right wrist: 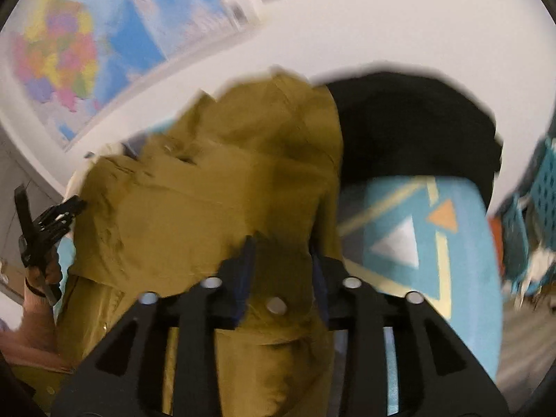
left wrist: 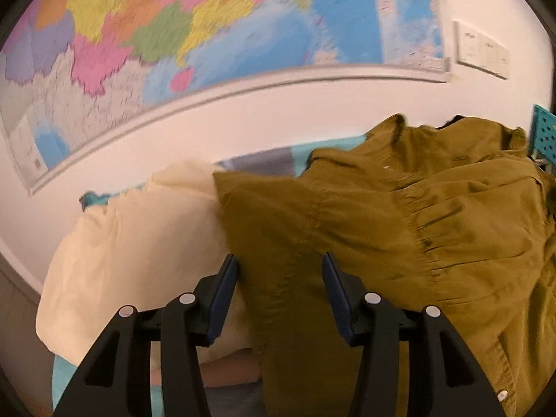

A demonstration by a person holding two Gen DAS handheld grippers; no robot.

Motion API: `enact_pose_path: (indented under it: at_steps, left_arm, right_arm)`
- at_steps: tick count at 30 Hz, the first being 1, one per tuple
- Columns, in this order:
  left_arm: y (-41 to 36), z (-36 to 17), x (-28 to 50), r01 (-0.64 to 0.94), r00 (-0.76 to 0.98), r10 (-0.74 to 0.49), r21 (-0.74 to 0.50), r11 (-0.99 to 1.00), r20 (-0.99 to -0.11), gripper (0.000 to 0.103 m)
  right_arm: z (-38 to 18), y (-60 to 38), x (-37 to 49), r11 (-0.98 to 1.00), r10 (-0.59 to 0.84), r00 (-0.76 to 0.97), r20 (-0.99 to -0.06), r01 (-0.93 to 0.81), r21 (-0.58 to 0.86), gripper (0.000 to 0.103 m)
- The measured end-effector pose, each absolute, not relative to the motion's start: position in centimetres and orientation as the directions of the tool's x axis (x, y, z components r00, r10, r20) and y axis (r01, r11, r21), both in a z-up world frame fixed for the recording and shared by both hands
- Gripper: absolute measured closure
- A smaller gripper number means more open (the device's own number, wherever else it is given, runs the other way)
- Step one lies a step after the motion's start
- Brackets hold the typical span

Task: Fold large clothes

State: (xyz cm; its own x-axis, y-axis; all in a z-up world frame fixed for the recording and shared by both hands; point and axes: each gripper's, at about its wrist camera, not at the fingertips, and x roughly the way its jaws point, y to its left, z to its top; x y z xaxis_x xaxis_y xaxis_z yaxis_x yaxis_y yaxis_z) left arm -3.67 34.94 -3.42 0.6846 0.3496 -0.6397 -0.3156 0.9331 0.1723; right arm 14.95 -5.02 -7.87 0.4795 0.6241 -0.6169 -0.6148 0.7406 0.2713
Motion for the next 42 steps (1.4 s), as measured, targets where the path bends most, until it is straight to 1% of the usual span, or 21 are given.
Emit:
enact_pose_path:
  at_steps: [1, 2, 4, 5, 7, 9, 10, 11, 13, 16, 18, 21, 23, 25, 28, 31, 34, 35, 37, 40, 42]
  left_arm:
    - [34.3, -3.2, -3.9, -0.289, 0.701, 0.331, 0.172, 0.942, -0.632, 0.054]
    - [33.6, -2.9, -4.0, -0.264, 0.711, 0.314, 0.175, 0.949, -0.629, 0.054]
    - [32.1, -2.8, -4.1, -0.203, 0.728, 0.279, 0.191, 0.96, -0.626, 0.05]
    - [31.6, -2.9, -4.0, -0.178, 0.729, 0.264, 0.198, 0.964, -0.631, 0.05]
    - [30.8, -3.8, -3.7, -0.141, 0.715, 0.25, 0.215, 0.966, -0.653, 0.05]
    - [30.8, -5.2, -2.9, -0.125, 0.672, 0.244, 0.217, 0.968, -0.699, 0.05]
    - [31.2, -6.1, -2.3, -0.128, 0.644, 0.249, 0.22, 0.967, -0.723, 0.05]
    - [31.4, -6.5, -2.0, -0.142, 0.63, 0.268, 0.231, 0.963, -0.729, 0.05]
    - [32.1, -6.9, -1.4, -0.152, 0.613, 0.264, 0.217, 0.964, -0.745, 0.053]
    - [32.7, -6.7, -1.0, -0.184, 0.61, 0.294, 0.23, 0.956, -0.736, 0.056]
    - [32.8, -6.6, -0.8, -0.208, 0.601, 0.323, 0.248, 0.946, -0.731, 0.056]
    - [32.4, -6.0, -1.0, -0.222, 0.612, 0.343, 0.262, 0.939, -0.712, 0.056]
    - [32.0, -4.9, -1.8, -0.217, 0.641, 0.319, 0.234, 0.948, -0.698, 0.055]
    - [31.5, -3.8, -2.7, -0.178, 0.688, 0.27, 0.204, 0.963, -0.674, 0.047]
    - [29.8, -2.7, -3.8, -0.087, 0.727, 0.177, 0.167, 0.982, -0.664, 0.045]
    - [27.9, -3.3, -3.7, -0.027, 0.724, 0.148, 0.187, 0.982, -0.673, 0.041]
    - [27.5, -5.6, -2.2, -0.044, 0.647, 0.203, 0.23, 0.972, -0.735, 0.041]
    - [27.8, -6.6, -1.5, -0.063, 0.608, 0.232, 0.245, 0.967, -0.759, 0.04]
    - [28.5, -7.0, -1.3, -0.081, 0.584, 0.225, 0.22, 0.972, -0.78, 0.04]
    - [28.8, -5.7, -2.5, -0.119, 0.615, 0.252, 0.227, 0.966, -0.747, 0.04]
    - [29.4, -4.0, -4.3, -0.131, 0.655, 0.221, 0.18, 0.975, -0.723, 0.04]
  right_arm:
    - [-6.9, -5.0, 14.1, 0.749, 0.621, 0.525, -0.582, -0.618, 0.241, 0.056]
    - [-5.8, -4.8, 12.9, 0.744, 0.631, 0.562, -0.535, -0.633, 0.213, 0.055]
    - [-4.8, -3.4, 11.8, 0.732, 0.64, 0.581, -0.502, -0.659, 0.171, 0.055]
    - [-4.5, -2.2, 11.0, 0.716, 0.65, 0.583, -0.489, -0.685, 0.135, 0.055]
    - [-4.5, -0.4, 10.4, 0.68, 0.661, 0.564, -0.495, -0.729, 0.076, 0.057]
    - [-5.4, 2.2, 10.2, 0.634, 0.667, 0.527, -0.527, -0.773, 0.029, 0.059]
    - [-6.1, 3.3, 10.5, 0.62, 0.663, 0.512, -0.547, -0.785, 0.016, 0.064]
    - [-7.1, 4.8, 11.5, 0.619, 0.644, 0.5, -0.58, -0.785, 0.01, 0.063]
    - [-8.7, 6.4, 13.1, 0.624, 0.624, 0.473, -0.622, -0.781, 0.032, 0.063]
    - [-10.9, 8.8, 15.6, 0.662, 0.575, 0.463, -0.675, -0.748, 0.051, 0.064]
    - [-11.0, 9.5, 15.3, 0.673, 0.548, 0.487, -0.68, -0.74, 0.012, 0.064]
    - [-9.7, 8.5, 14.0, 0.675, 0.573, 0.492, -0.655, -0.737, 0.037, 0.062]
    - [-8.6, 7.4, 12.6, 0.668, 0.597, 0.494, -0.632, -0.742, 0.051, 0.062]
    - [-7.4, 6.3, 10.6, 0.63, 0.637, 0.481, -0.602, -0.775, 0.046, 0.058]
    - [-6.5, 6.9, 8.3, 0.549, 0.691, 0.411, -0.594, -0.833, 0.063, 0.057]
    - [-7.7, 9.1, 7.6, 0.497, 0.68, 0.362, -0.638, -0.867, 0.037, 0.057]
    - [-10.9, 11.3, 9.4, 0.516, 0.615, 0.314, -0.723, -0.854, 0.069, 0.057]
    - [-11.6, 11.4, 9.9, 0.518, 0.615, 0.302, -0.729, -0.851, 0.084, 0.056]
    - [-11.3, 11.1, 10.3, 0.526, 0.632, 0.29, -0.719, -0.841, 0.124, 0.055]
    - [-9.7, 9.4, 9.4, 0.541, 0.65, 0.312, -0.693, -0.83, 0.134, 0.049]
    - [-8.6, 7.6, 8.3, 0.52, 0.691, 0.297, -0.659, -0.838, 0.167, 0.042]
